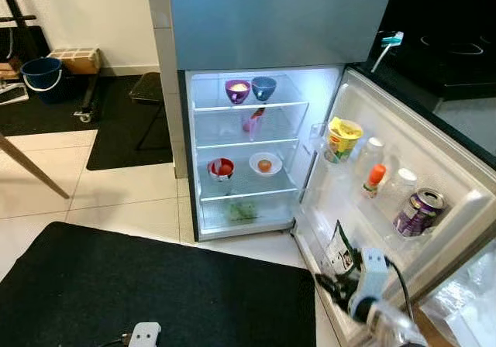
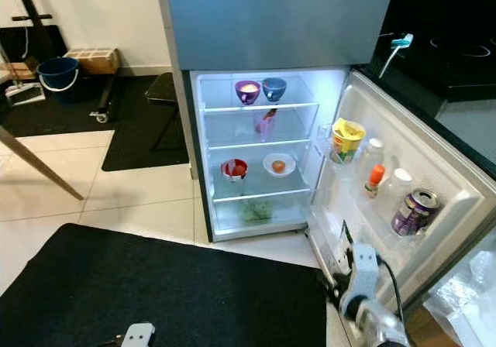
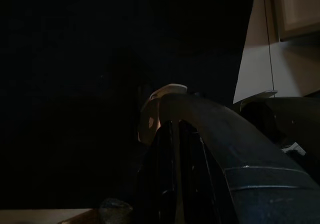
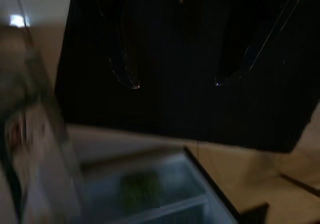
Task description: Restocking fridge
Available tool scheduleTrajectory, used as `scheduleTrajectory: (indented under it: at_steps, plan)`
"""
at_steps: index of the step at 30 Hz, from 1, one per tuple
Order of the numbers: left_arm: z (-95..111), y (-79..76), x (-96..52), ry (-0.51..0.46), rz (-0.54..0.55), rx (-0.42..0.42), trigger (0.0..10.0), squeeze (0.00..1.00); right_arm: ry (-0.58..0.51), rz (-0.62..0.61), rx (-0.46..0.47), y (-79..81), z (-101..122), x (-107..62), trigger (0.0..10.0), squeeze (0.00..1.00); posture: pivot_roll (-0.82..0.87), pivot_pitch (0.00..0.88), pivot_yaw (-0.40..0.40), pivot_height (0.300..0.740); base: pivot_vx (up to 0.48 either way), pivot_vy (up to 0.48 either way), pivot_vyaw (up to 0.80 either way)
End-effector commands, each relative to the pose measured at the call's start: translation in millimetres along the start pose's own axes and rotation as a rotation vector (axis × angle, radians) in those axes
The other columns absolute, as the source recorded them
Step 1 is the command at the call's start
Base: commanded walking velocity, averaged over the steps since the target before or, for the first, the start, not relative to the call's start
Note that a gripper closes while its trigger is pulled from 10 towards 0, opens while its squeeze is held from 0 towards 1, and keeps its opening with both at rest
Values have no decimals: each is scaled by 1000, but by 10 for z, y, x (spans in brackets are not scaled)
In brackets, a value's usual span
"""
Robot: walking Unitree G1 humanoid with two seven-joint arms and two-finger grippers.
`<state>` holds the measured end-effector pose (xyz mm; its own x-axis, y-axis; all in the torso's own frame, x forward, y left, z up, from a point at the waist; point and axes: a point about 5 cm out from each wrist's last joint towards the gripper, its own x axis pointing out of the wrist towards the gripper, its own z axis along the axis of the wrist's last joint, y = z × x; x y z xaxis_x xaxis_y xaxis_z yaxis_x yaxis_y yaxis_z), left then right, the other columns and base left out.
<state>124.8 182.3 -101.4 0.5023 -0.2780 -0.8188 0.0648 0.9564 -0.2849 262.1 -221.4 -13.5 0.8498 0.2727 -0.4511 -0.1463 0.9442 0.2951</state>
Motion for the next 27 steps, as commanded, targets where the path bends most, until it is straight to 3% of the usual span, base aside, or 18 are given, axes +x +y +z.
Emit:
scheduleTrajectory:
  at_steps: [1,3,6,10,15,17,20,22,27]
  plan:
    - [-83,-34,-5,29,-15,0,10000,0,-52,35,-86,69,228,97,10000,0,47,0,-46,740,0,0,0]
    - [-105,-34,-11,32,-15,-1,10000,0,-92,38,-159,139,434,187,10000,0,52,0,-47,740,0,0,0]
    - [-119,-36,-15,34,-16,-1,10000,0,-103,33,-182,160,507,218,10000,0,54,0,-47,740,0,0,0]
    - [-183,-29,-40,39,-19,-5,10000,0,-127,-17,-299,192,794,301,10000,0,75,15,-51,740,0,0,0]
    - [-203,-10,-57,39,-17,-7,10000,0,-119,-72,-350,132,883,295,10000,0,83,24,-52,740,0,0,0]
    - [-216,14,-73,40,-13,-8,10000,0,-85,-172,-401,-12,923,243,10000,0,83,28,-54,740,0,0,0]
    - [-220,25,-79,40,-11,-9,10000,0,-70,-211,-405,-83,917,209,10000,0,83,30,-53,740,0,0,0]
    - [-219,32,-83,40,-10,-8,10000,0,-15,-301,-424,-236,854,128,10000,0,81,30,-52,740,0,0,0]
    - [-207,36,-82,37,-13,-3,10000,0,60,-446,-448,-437,752,3,10000,0,81,32,-47,740,0,0,0]
